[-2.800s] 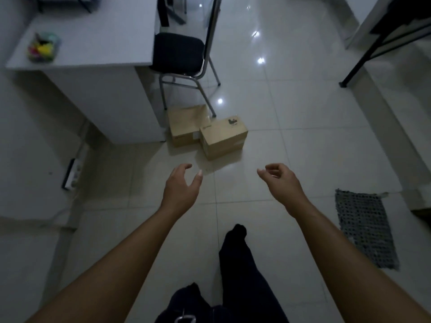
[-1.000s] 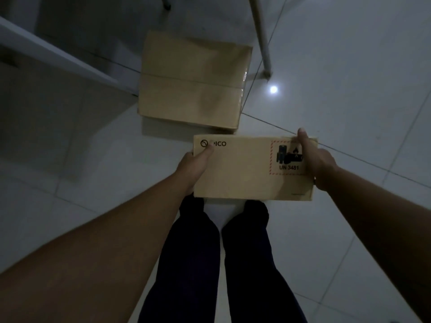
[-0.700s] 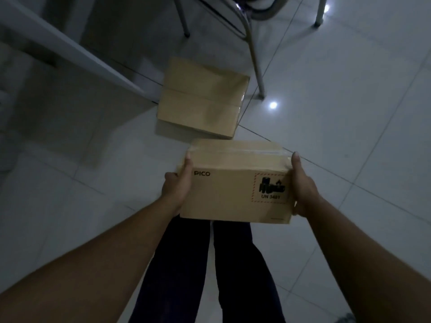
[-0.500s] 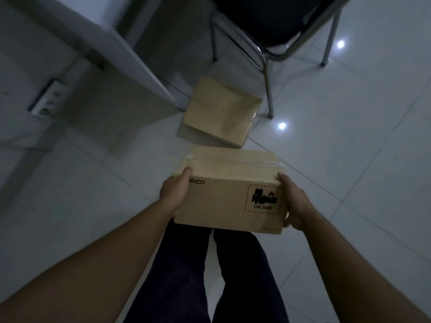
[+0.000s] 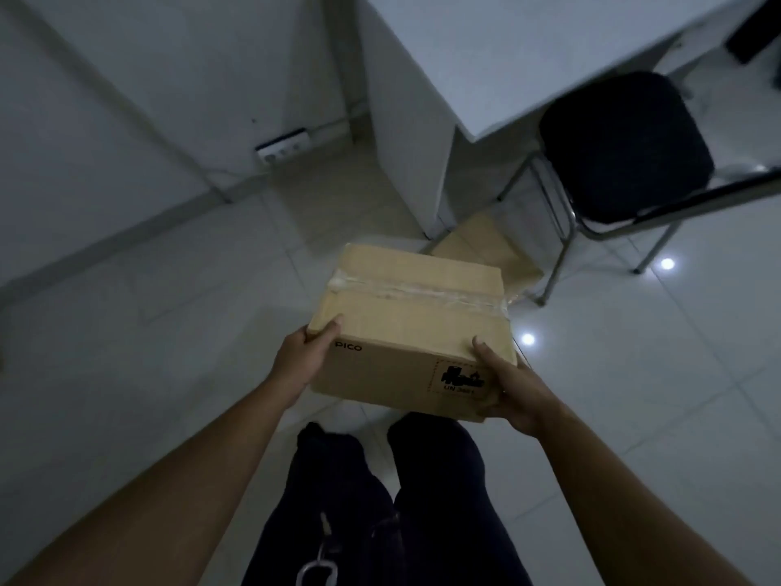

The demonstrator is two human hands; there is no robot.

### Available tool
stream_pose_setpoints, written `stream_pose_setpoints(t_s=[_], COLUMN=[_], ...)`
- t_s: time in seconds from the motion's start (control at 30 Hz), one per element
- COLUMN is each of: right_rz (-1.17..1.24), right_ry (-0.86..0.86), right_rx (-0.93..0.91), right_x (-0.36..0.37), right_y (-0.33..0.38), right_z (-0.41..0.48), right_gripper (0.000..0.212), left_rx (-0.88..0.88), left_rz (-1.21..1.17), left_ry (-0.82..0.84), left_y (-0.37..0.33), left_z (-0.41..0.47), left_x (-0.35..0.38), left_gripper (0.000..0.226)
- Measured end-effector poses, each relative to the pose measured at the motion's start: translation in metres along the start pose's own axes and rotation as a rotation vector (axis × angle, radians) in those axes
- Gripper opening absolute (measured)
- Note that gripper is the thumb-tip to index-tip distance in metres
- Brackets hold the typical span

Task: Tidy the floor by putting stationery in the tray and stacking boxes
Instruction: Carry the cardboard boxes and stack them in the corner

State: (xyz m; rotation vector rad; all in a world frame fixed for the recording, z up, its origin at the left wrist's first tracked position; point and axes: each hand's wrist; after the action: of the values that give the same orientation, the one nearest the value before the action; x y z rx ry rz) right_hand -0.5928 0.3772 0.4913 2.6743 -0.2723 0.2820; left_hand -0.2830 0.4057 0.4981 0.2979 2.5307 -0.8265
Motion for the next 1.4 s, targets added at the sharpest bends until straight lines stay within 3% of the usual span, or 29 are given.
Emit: stream_pose_setpoints(t_s=[0.13, 0.33, 0.6, 0.9, 1.1, 1.4], right_rz=[-0.037, -0.230, -0.439, -0.652, -0.709, -0.694], right_ry=[0.079, 0.120, 0.245, 0.411, 0.474, 0.453], right_rx=[-0.046, -0.082, -0.164, -0.184, -0.178, -0.083], right_x=[0.069, 0.208, 0.395, 0.600, 0.731, 0.915], right_y=[-0.020, -0.081, -0.145, -0.188, -0.219, -0.297], right_z=[-0.005, -0.014, -0.032, -0.011, 0.013, 0.041], right_gripper=[0.072, 0.082, 0.052, 0.065, 0.064, 0.067], left_rx=[-0.023, -0.064, -0.151, -0.260, -0.348, -0.442], left_rz=[-0.070, -0.178, -0.339, -0.451, -0.453, -0.494], left_ry=[-0.104, -0.225, -0.474, -0.678, -0.927, -0.972], left_y=[0.054, 0.167, 0.279, 0.363, 0.410, 0.496], left_z=[-0.020, -0.050, -0.090, -0.082, -0.058, -0.015], left_x=[-0.060, -0.172, -0.302, -0.436, -0.522, -0.653], left_gripper=[0.061, 0.066, 0.065, 0.068, 0.054, 0.043])
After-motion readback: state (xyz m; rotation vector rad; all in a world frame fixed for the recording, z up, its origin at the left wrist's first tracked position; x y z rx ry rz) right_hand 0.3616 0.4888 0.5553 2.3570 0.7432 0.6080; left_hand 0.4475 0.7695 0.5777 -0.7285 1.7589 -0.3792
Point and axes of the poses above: each hand's wrist, its own z-axis towards the middle knuckle, its own x-axis out of the palm, y = z × x, and after that the axes turned 15 degrees about z, right-handed
